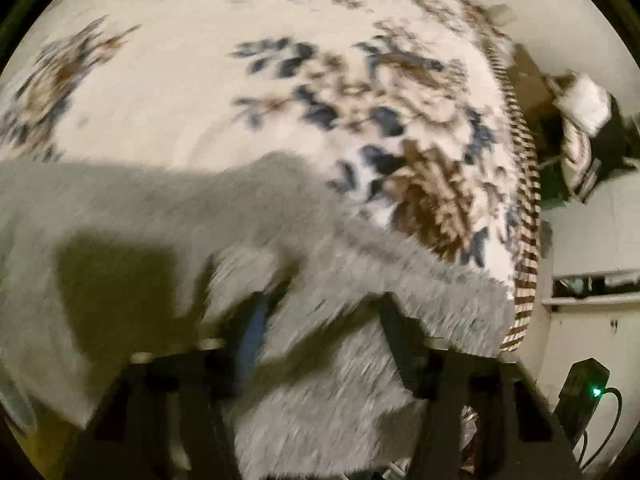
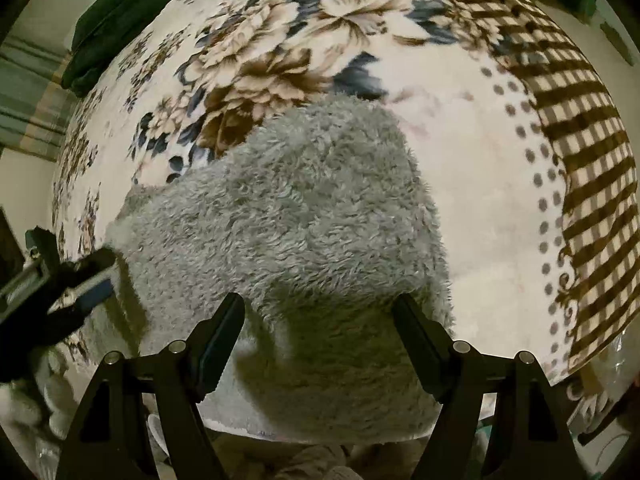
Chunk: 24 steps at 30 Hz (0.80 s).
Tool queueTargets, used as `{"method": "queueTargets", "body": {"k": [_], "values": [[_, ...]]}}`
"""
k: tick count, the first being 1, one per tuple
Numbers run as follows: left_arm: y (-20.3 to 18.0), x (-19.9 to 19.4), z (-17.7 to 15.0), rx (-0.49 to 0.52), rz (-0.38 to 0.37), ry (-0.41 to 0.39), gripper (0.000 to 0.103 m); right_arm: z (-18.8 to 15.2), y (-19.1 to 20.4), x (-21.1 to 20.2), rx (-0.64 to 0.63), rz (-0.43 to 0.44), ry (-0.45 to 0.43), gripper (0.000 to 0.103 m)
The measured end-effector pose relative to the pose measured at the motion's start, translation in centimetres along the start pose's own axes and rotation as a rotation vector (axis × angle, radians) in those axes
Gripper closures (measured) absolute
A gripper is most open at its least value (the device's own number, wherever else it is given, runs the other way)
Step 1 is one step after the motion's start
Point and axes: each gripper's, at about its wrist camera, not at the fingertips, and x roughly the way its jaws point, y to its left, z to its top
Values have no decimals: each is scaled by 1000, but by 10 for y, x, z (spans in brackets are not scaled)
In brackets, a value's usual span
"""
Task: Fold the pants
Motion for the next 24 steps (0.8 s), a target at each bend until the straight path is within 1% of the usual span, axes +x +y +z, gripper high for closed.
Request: {"method": "queueTargets", "body": {"k": [1,2,4,7,10,13,15,19,21,23,24], "values": [[-3,2,0,27,12,-4,99,0,-2,2,9,-6,0,24],[-4,2,0,49,9,-23,99,1,-4,3,14,-6,1,24],[-4,-5,-2,61,9,-60,99,2,-7,5,23,-4,3,24],[3,-26,-9,37,4,-107,100,4,-7,4,18,-3,-2,24],[15,-39,-16,4,14,-121,100,5,-1,-1,-7,-5,-13,24],[27,-41,-24,-23,41,-109,100,6,8,-5,-35,-11,-16,24],[38,-37,-29,-52,51,-85,100,7,15,-6,-61,-23,-24,24],[53,-17,-28,-70,90,-65,99,9,27,2,-108,-43,-9,24],[55,-4,-21,-53,97,-53,99,11,28,5,-115,-49,-4,24],[52,5,-13,-44,73,-9,95,12,28,4,-118,-64,-7,24],[52,3,-12,-50,68,-3,95,12,28,3,-117,-68,-10,24]]}}
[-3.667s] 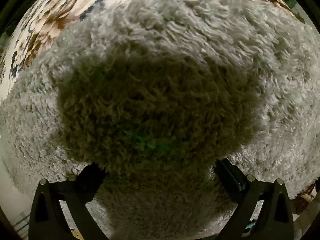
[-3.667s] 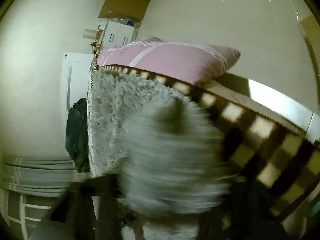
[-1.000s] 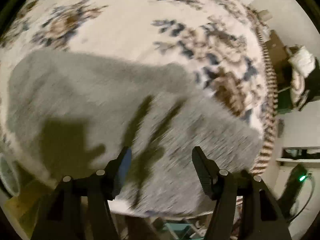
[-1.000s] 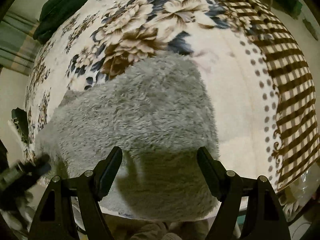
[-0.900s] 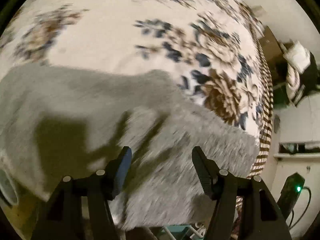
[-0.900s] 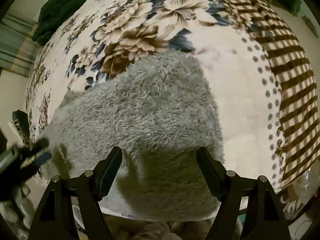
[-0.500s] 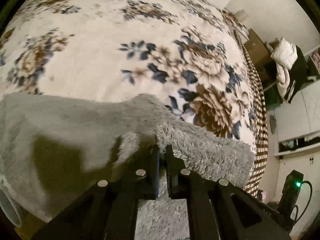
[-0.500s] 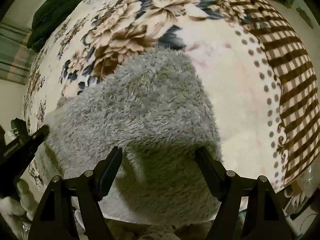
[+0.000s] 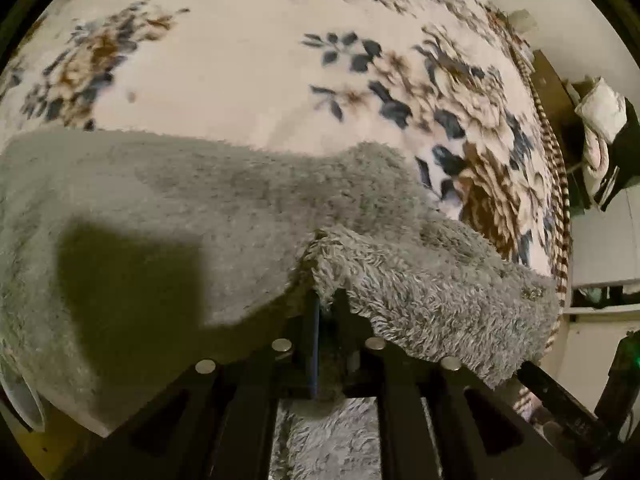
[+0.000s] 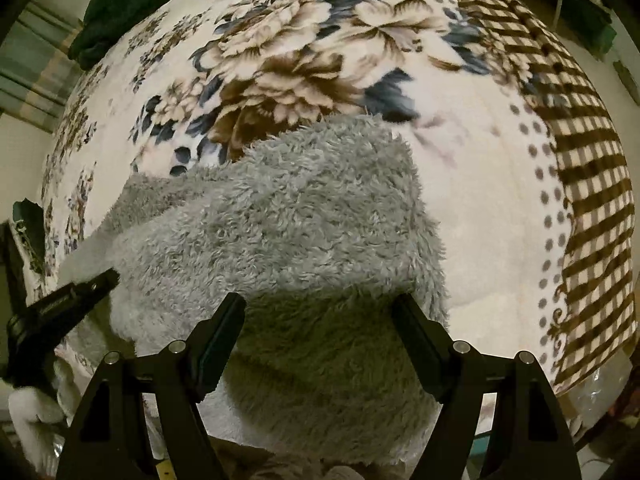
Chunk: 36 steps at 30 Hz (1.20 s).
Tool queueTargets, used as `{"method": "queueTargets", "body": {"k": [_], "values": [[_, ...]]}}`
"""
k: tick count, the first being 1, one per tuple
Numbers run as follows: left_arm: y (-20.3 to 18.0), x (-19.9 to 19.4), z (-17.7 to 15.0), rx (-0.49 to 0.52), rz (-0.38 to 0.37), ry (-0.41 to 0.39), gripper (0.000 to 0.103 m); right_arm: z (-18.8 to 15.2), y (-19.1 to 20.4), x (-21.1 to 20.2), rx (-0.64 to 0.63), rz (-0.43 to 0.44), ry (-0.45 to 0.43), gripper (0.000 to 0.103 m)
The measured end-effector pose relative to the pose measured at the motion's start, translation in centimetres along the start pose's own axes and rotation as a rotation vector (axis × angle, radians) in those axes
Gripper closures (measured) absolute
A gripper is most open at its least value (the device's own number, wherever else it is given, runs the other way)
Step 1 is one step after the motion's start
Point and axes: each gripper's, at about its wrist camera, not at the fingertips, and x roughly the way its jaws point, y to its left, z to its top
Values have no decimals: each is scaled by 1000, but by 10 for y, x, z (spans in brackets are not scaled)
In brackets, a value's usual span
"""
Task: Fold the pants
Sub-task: 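Release the fleece with the right gripper while the left gripper lifts its fold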
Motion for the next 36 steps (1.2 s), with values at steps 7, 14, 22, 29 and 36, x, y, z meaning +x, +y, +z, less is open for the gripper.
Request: {"method": "queueTargets", "body": {"k": [7,14,22,29,36], "values": [[7,-37,-31,-51,-50,10,80,-30,-34,-30,126,8,-1,24],[2,10,-72,20,47,127,80,-70,-52,-10,159,-52,86,24],[-15,-18,-72,153,228,30,31,-60,9,-22,-1,-158,-11,17],[19,-70,-56,98,302,-80,22,-49,79,-30,-87,-136,-59,10],[139,-99,-58,-379,-19,-152,22,-51,147,-14,-126,-23,-20,9]]}}
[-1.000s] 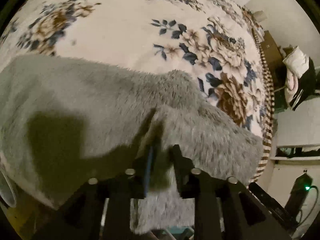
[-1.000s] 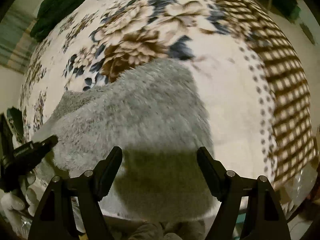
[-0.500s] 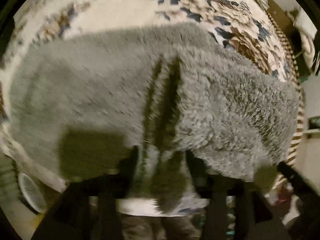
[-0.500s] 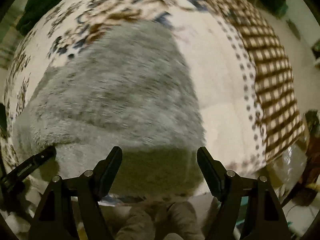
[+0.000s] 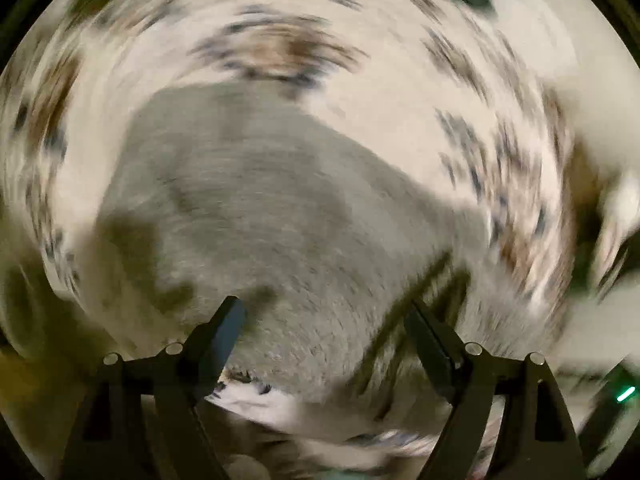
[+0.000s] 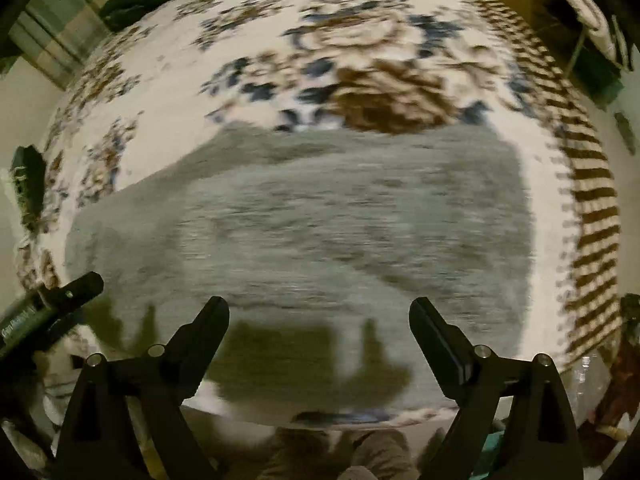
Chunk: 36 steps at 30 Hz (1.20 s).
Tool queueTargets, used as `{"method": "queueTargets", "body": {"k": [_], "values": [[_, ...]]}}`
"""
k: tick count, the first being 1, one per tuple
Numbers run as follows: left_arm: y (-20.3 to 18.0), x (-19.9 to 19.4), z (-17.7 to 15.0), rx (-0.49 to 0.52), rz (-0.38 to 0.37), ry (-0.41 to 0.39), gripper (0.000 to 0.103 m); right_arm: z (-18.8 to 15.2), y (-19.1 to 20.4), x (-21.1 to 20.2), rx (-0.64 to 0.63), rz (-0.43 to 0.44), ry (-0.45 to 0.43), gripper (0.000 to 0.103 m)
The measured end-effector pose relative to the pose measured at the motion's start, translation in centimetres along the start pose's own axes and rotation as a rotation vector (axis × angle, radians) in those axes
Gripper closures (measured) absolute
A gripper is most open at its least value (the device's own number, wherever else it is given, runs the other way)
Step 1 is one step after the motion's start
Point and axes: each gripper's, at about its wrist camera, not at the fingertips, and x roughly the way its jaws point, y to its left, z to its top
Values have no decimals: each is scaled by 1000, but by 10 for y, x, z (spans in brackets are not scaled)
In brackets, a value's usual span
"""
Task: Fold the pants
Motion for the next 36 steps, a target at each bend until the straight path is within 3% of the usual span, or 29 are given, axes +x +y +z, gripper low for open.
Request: {"method": "queueTargets", "body": {"k": [4,7,11,14,15,16,17,18,23,28,32,36], "values": [[78,7,0,-253,-73,-34,22,0,25,25,35,81,54,9],[129,30,-6,-443,-126,-24,24,-1,41,47,41,87,92,9],[156,65,4,-537,-244,-15,24,-1,54,67,41,76,111,9],[158,68,17,-536,-265,-78,26,-1,58,77,51,77,124,9],[156,64,22,-517,-263,-113,48,-1,58,78,52,78,126,9],[153,61,26,-499,-255,-134,80,-2,59,79,49,78,127,9],[148,59,28,-482,-249,-146,87,-2,60,79,54,78,126,9],[140,51,30,-440,-271,-178,89,-2,59,79,49,77,126,9],[75,-2,25,-154,-241,-266,91,-7,45,64,60,81,111,9],[-19,-60,3,119,-307,-291,91,-14,5,26,131,92,55,9],[-112,-71,-40,364,-370,-238,91,-18,-47,-4,209,74,4,9],[-192,-30,-88,559,-375,-123,91,-29,-107,-20,290,30,-15,9]]}}
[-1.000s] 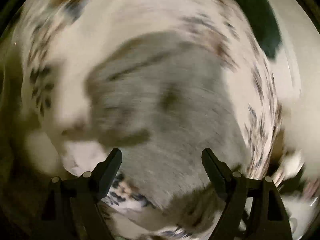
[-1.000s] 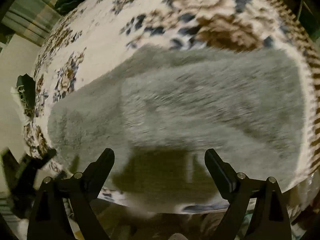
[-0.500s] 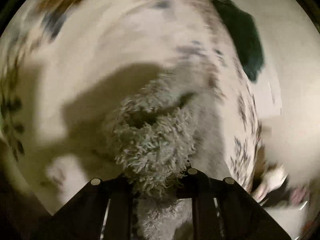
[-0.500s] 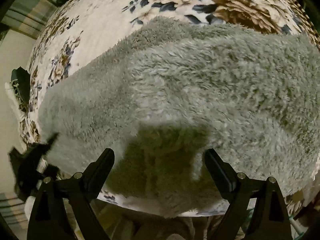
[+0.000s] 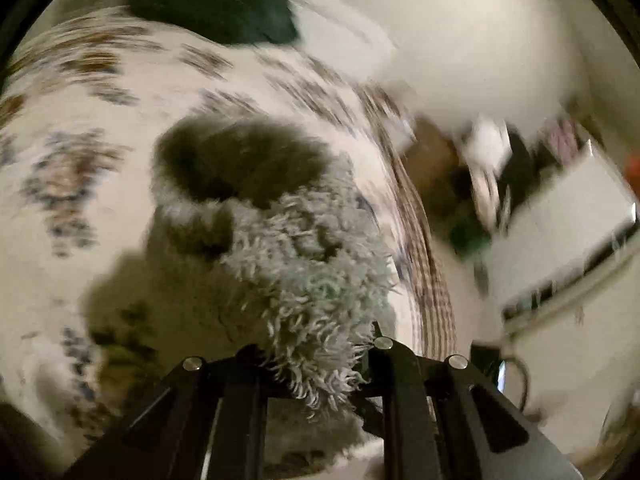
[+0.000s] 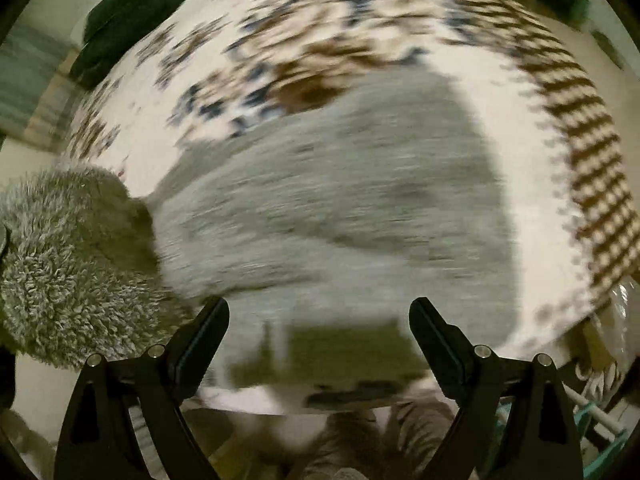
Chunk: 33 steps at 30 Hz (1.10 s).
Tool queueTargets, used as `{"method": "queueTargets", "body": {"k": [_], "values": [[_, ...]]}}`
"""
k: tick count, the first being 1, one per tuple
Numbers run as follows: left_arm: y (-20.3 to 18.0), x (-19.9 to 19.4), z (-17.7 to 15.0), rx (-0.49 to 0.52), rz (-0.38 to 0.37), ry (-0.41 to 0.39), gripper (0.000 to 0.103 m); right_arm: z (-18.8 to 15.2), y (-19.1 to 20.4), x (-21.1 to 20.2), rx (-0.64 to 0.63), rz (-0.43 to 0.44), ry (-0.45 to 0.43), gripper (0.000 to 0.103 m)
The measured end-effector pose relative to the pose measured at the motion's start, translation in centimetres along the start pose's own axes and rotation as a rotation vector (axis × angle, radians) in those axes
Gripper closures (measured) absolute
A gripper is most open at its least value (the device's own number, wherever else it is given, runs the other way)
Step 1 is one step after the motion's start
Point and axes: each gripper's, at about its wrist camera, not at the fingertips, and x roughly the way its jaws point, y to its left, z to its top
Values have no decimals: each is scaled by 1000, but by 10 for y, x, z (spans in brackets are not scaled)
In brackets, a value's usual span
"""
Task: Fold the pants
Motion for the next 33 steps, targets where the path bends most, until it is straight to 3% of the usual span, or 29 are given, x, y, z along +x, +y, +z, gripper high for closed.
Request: {"method": "queueTargets", "body": {"k": [5,9,11,12,13,16,19,21,25,29,30,31,32,33], "values": [[-47,96,-34,102,7,228,90,0,-82,-7,105,-52,5,9],[-66,127,-49,94,74,369,80,2,-126,-5,163,-46,25,9],[-73,119,-48,92,39,356,53,5,-138,-6,195,12,19,9],[-73,117,-45,92,28,364,32,9,-146,-8,212,51,8,9],[-74,113,-45,91,29,368,26,13,-151,-11,219,70,-2,9],[-73,81,-43,64,40,330,21,32,-152,-16,233,169,-14,9],[-47,56,-28,22,112,261,21,57,-122,-19,141,265,-12,9],[-24,36,-20,-12,215,208,21,70,-97,-17,47,296,-2,9],[21,22,-16,-91,329,190,21,96,-38,5,-158,320,38,9],[56,21,-15,-159,400,177,21,104,1,34,-209,385,132,9],[60,20,-15,-166,414,172,21,102,8,40,-223,353,152,16],[63,19,-15,-170,419,169,21,98,15,41,-250,302,145,49],[66,19,-16,-175,418,170,21,95,17,39,-268,241,131,70],[67,19,-16,-180,418,171,21,90,15,32,-253,239,116,74]]}}
